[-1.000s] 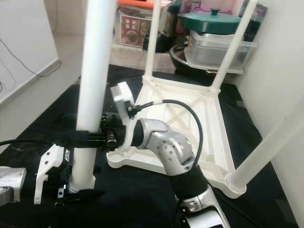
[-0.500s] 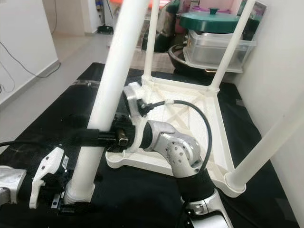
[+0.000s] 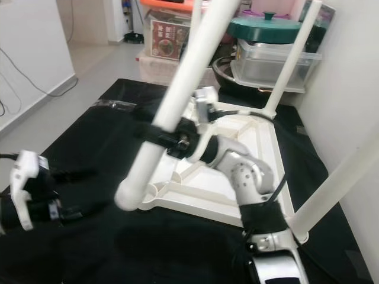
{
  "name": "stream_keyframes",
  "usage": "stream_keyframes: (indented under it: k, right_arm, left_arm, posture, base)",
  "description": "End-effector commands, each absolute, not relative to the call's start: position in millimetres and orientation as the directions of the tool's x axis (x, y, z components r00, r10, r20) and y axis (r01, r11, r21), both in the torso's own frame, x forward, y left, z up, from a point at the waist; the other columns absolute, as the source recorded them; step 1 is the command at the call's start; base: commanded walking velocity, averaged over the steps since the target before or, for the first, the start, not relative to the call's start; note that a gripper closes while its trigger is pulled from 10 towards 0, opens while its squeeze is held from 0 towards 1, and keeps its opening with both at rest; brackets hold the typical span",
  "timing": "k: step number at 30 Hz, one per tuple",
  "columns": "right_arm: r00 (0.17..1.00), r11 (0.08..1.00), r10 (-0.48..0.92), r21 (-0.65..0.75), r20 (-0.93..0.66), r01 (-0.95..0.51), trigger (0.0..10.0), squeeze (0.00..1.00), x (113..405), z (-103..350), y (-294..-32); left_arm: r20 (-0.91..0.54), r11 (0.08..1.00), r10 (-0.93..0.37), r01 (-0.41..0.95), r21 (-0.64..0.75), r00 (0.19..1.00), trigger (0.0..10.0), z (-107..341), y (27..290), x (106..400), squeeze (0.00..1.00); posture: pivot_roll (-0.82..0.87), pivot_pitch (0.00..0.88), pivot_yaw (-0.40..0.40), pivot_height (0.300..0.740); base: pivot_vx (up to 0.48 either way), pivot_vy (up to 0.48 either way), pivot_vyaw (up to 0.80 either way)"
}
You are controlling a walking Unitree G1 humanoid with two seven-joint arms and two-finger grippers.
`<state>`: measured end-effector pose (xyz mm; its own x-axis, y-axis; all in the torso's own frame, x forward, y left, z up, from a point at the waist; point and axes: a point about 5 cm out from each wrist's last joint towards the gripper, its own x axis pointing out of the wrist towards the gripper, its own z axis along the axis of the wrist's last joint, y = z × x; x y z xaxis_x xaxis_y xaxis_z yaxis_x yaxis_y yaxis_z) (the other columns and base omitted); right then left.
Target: Building children table
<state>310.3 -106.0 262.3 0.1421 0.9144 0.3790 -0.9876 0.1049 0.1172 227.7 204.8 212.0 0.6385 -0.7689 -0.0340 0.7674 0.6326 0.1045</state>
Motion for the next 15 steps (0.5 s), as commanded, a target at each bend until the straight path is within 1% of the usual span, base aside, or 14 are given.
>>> stream_keyframes:
  k: [1,2,3,6,7,8,9,10,12,13,14,15]
  right_arm:
    - [0.199,0.178,0.908,0.09,0.368,-0.98,0.0,0.0,317.4,266.5,-114.8]
    - [0.199,0.178,0.908,0.09,0.368,-0.98,0.0,0.0,317.4,266.5,-114.8]
    - [0.271,0.258,0.9,0.083,0.341,-0.962,0.0,0.0,324.4,265.8,-122.5]
    - [0.271,0.258,0.9,0.083,0.341,-0.962,0.0,0.0,324.4,265.8,-122.5]
    - [0.375,0.374,0.877,0.062,0.299,-0.925,0.0,0.0,335.2,264.4,-132.8]
    - [0.472,0.473,0.837,0.066,0.276,-0.878,0.0,0.0,345.4,265.3,-141.5]
    - [0.472,0.473,0.837,0.066,0.276,-0.878,0.0,0.0,345.4,265.3,-141.5]
    - [0.587,0.591,0.77,0.067,0.252,-0.804,0.0,0.0,357.6,268.7,-150.0]
    - [0.587,0.591,0.77,0.067,0.252,-0.804,0.0,0.0,357.6,268.7,-150.0]
    - [0.729,0.733,0.645,0.086,0.227,-0.675,0.0,0.0,372.5,273.5,-160.8]
    - [0.729,0.733,0.645,0.086,0.227,-0.675,0.0,0.0,372.5,273.5,-160.8]
    - [0.817,0.82,0.521,0.122,0.246,-0.559,0.0,0.0,381.9,283.8,-171.0]
  left_arm:
    - [0.02,0.694,-0.719,0.715,0.091,0.695,10.0,215.3,209.7,227.8,0.27]
    - [0.02,0.694,-0.719,0.715,0.091,0.695,10.0,215.3,209.7,227.8,0.27]
    - [0.072,0.761,-0.649,0.645,0.075,0.757,10.0,216.8,217.7,228.8,0.0]
    - [0.072,0.761,-0.649,0.645,0.075,0.757,10.0,216.8,217.7,228.8,0.0]
    - [0.056,0.798,-0.602,0.599,0.062,0.797,10.0,206.4,221.0,225.4,0.0]
    - [0.02,0.816,-0.576,0.574,0.069,0.817,10.0,194.9,221.1,221.5,0.0]
    - [0.02,0.816,-0.576,0.574,0.069,0.817,10.0,194.9,221.1,221.5,0.0]
    - [-0.018,0.846,-0.528,0.528,0.07,0.849,10.0,183.2,222.9,220.6,0.0]
    - [-0.018,0.846,-0.528,0.528,0.07,0.849,10.0,183.2,222.9,220.6,0.0]
    - [-0.046,0.892,-0.446,0.448,0.066,0.894,10.0,170.8,228.4,223.1,0.0]
    - [-0.046,0.892,-0.446,0.448,0.066,0.894,10.0,170.8,228.4,223.1,0.0]
    - [-0.1,0.947,-0.306,0.314,0.072,0.947,10.0,155.6,239.4,228.7,0.0]
  posture:
    - [0.16,0.0,-0.097,0.74]
    - [0.16,0.0,-0.097,0.74]
    - [0.16,0.0,-0.103,0.74]
    - [0.16,0.0,-0.103,0.74]
    - [0.17,0.0,-0.109,0.74]
    - [0.17,0.0,-0.106,0.74]
    - [0.17,0.0,-0.106,0.74]
    - [0.16,0.0,-0.101,0.74]
    - [0.16,0.0,-0.101,0.74]
    - [0.16,0.0,-0.102,0.74]
    - [0.16,0.0,-0.102,0.74]
    - [0.16,0.0,-0.104,0.74]
  base:
    - [0.0,0.0,0.0]
    - [0.0,0.0,0.0]
    - [0.0,0.0,0.0]
    - [0.0,0.0,0.0]
    - [0.0,0.0,0.0]
    - [0.0,0.0,0.0]
    - [0.0,0.0,0.0]
    - [0.0,0.0,0.0]
    - [0.0,0.0,0.0]
    - [0.0,0.0,0.0]
    - [0.0,0.0,0.0]
    - [0.0,0.0,0.0]
